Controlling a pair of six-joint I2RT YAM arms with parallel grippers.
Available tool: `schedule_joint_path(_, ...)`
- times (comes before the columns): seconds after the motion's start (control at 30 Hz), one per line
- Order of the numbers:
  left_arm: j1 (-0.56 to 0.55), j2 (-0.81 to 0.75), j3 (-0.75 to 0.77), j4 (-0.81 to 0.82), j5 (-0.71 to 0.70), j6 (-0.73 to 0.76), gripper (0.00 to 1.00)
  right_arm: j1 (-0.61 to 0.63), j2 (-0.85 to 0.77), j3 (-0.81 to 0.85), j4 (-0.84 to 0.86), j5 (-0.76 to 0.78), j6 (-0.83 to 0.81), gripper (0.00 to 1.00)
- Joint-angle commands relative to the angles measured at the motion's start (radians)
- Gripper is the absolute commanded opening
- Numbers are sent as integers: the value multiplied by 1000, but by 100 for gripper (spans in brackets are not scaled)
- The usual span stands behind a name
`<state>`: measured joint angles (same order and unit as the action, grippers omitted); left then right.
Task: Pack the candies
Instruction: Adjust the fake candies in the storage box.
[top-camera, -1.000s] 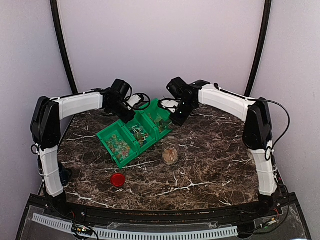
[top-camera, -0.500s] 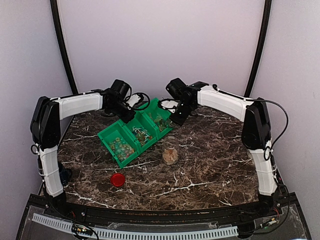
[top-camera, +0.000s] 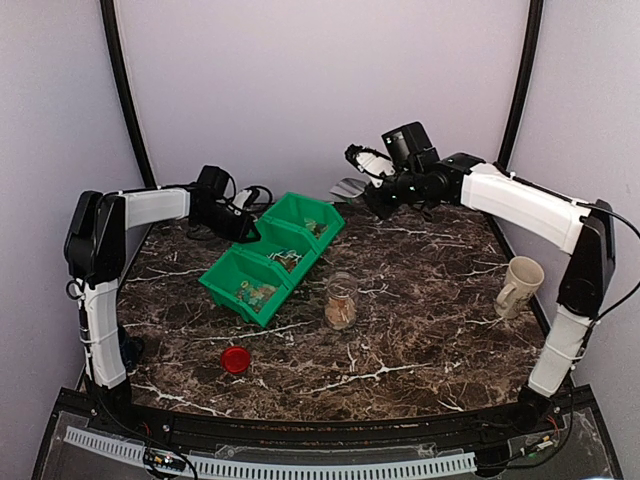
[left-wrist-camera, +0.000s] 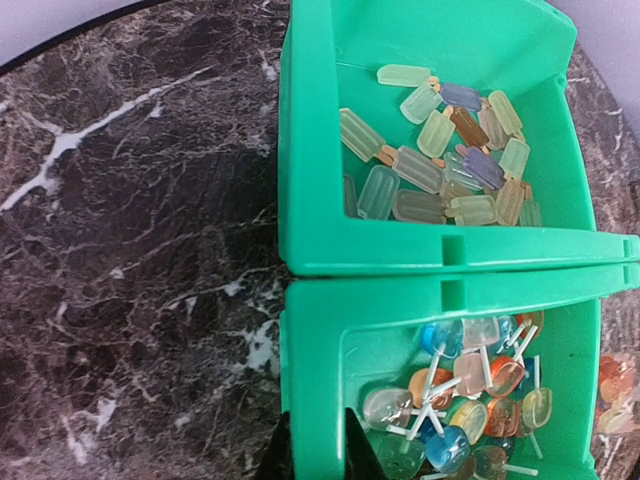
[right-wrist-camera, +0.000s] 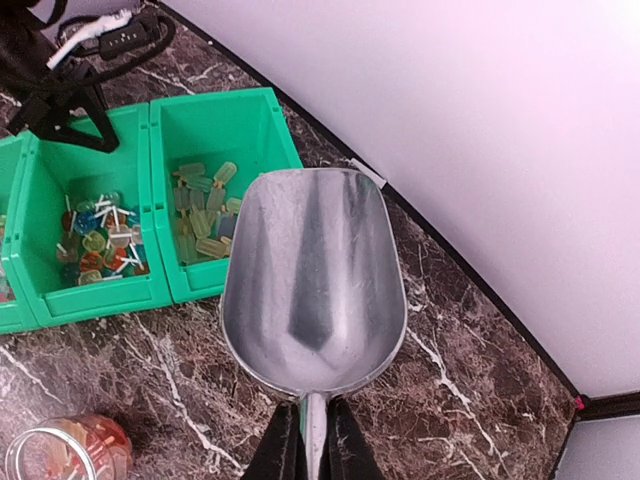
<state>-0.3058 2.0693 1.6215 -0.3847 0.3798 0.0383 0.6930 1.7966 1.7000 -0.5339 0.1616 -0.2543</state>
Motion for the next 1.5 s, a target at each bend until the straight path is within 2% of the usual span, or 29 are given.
schedule_joint_path(0.0, 22, -30, -26, 172, 339, -190, 0, -3, -77, -90, 197, -91, 65, 0)
schedule_joint_path(0.2, 52, -8, -104, 376, 568, -354, 0, -2, -71, -68, 166, -105, 67, 0)
schedule_joint_path(0.37, 57, 1, -155, 549, 688, -498, 0, -1, -74, -48, 153, -90, 74, 0)
schedule_joint_path(0.47, 57, 6, -179, 628, 704, -563, 0, 0, -75, -36, 144, -91, 75, 0)
schedule_joint_path(0.57, 53, 7, -144, 494, 652, -464, 0, 5, -70, -14, 121, -92, 72, 0)
schedule_joint_path(0.7, 44, -9, -74, 291, 500, -307, 0, 20, -32, 57, 35, -67, 45, 0)
schedule_joint_path(0.93, 1, -45, -18, 105, 231, -151, 0, 33, 73, 182, -190, -37, -1, 0)
schedule_joint_path(1.17, -55, -53, 7, 33, 127, -71, 0, 37, 190, 262, -347, -25, -29, 0)
schedule_joint_path(1.47, -83, -70, 9, 10, 51, -27, 0, 43, 286, 322, -446, 32, -49, 0)
